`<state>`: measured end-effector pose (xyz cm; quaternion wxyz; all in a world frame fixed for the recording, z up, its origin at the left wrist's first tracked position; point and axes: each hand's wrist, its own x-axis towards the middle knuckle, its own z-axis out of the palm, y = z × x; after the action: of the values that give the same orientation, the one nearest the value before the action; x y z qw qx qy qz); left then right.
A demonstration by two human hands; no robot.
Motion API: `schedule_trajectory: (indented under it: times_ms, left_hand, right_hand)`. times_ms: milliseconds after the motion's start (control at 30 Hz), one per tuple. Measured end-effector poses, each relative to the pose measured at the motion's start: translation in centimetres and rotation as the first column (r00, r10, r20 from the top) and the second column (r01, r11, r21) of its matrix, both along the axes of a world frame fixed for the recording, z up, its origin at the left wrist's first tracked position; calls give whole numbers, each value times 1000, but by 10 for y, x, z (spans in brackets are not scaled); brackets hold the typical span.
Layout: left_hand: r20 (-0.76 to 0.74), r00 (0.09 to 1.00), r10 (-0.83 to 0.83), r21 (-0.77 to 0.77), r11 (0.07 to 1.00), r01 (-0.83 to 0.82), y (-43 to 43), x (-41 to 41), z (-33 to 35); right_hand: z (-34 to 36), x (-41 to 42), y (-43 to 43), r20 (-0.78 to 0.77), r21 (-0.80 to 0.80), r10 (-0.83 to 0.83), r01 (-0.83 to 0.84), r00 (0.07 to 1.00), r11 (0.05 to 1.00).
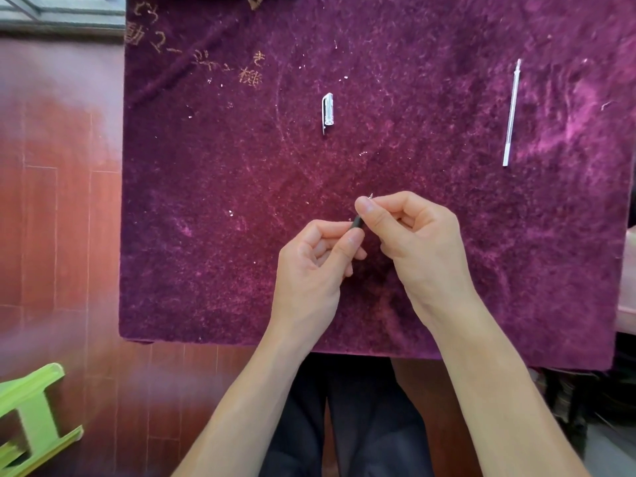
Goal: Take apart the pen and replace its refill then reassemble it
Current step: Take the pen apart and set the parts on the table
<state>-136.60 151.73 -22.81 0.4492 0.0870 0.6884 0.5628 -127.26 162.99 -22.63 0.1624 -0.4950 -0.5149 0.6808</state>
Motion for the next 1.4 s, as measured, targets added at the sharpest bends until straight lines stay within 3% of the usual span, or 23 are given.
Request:
schedule_trajectory:
  times_ms: [567,900,1133,1400]
  left_hand:
    - [8,1000,-4,11,1000,4,-5,4,4]
    - [12,1000,-17,13,1000,16,-7,0,4]
    - [-8,1000,-29,1,1000,29,-10,1,2]
    - [0,999,-54,4,999,54,-11,4,2]
  right_hand:
    - [1,4,1,-71,-94,63,-69,996,993]
    - [-1,11,6,-21,-16,190,-190,982,982]
    - [0,10,9,-2,-44,111,-111,994,993]
    - [-1,15,11,-25,11,189,-189,982,982]
